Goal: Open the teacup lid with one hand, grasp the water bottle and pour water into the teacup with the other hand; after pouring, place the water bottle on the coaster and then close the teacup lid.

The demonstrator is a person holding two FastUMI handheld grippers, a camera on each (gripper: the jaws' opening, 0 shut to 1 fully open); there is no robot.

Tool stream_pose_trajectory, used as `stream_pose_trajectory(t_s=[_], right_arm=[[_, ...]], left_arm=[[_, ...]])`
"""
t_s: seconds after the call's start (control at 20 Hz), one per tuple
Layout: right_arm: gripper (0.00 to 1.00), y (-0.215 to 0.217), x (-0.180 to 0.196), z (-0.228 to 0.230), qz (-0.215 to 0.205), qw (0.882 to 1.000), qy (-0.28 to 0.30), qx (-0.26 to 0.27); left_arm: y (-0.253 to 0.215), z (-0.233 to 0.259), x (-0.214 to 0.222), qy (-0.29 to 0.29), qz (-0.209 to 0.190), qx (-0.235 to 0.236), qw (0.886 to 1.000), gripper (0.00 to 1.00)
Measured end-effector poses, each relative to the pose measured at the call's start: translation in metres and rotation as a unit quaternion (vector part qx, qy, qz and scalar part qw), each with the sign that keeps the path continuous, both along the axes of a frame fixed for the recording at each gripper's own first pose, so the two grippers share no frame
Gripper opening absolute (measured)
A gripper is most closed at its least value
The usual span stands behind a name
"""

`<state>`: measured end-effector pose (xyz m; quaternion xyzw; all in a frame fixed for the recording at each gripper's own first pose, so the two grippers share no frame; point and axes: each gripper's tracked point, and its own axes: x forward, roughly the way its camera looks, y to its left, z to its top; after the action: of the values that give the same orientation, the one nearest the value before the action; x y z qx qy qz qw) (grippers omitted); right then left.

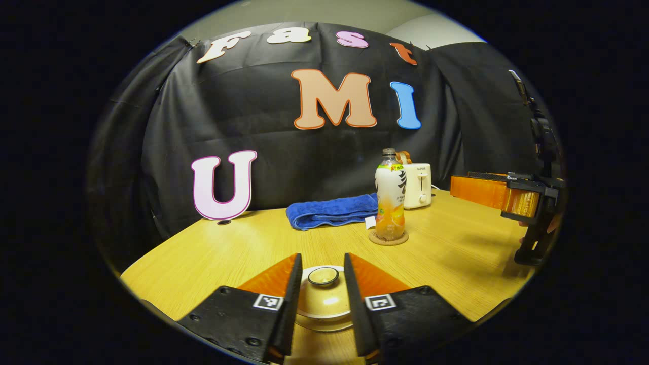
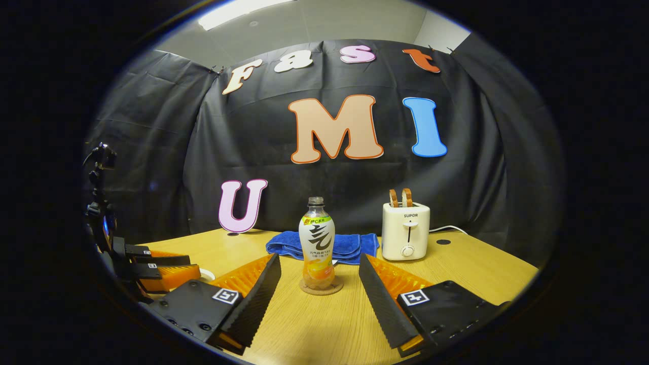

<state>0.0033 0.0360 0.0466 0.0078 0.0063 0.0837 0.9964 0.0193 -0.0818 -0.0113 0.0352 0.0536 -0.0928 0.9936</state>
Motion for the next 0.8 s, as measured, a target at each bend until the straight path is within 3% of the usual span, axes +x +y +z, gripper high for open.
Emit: stream_pose_trajectory(t_s=[0.1, 0.15, 0.2, 0.7, 0.8], right_arm=[[0.92, 0.001, -0.004, 0.001, -0.001, 1.000, -0.001, 0.001], [0.98, 0.001, -0.005, 0.001, -0.001, 1.000, 0.002, 0.002], [0.98, 0.003, -0.009, 0.000, 0.000, 1.000, 0.005, 0.004], [0.98, 0.008, -0.045, -0.012, -0.020, 1.000, 0.000, -0.003], [0.98, 0.004, -0.049, -0.014, -0.029, 1.000, 0.000, -0.006]], left_arm=[[0.002, 0.009, -0.001, -0.015, 0.009, 0.002, 1.000, 0.68], [0.004, 0.013, -0.004, -0.019, 0.014, 0.003, 1.000, 0.80], [0.004, 0.018, -0.005, -0.025, 0.018, 0.002, 1.000, 0.95], [0.022, 0.037, -0.030, -0.055, 0.068, -0.012, 0.996, 1.00], [0.026, 0.039, -0.034, -0.060, 0.077, -0.014, 0.995, 0.96]])
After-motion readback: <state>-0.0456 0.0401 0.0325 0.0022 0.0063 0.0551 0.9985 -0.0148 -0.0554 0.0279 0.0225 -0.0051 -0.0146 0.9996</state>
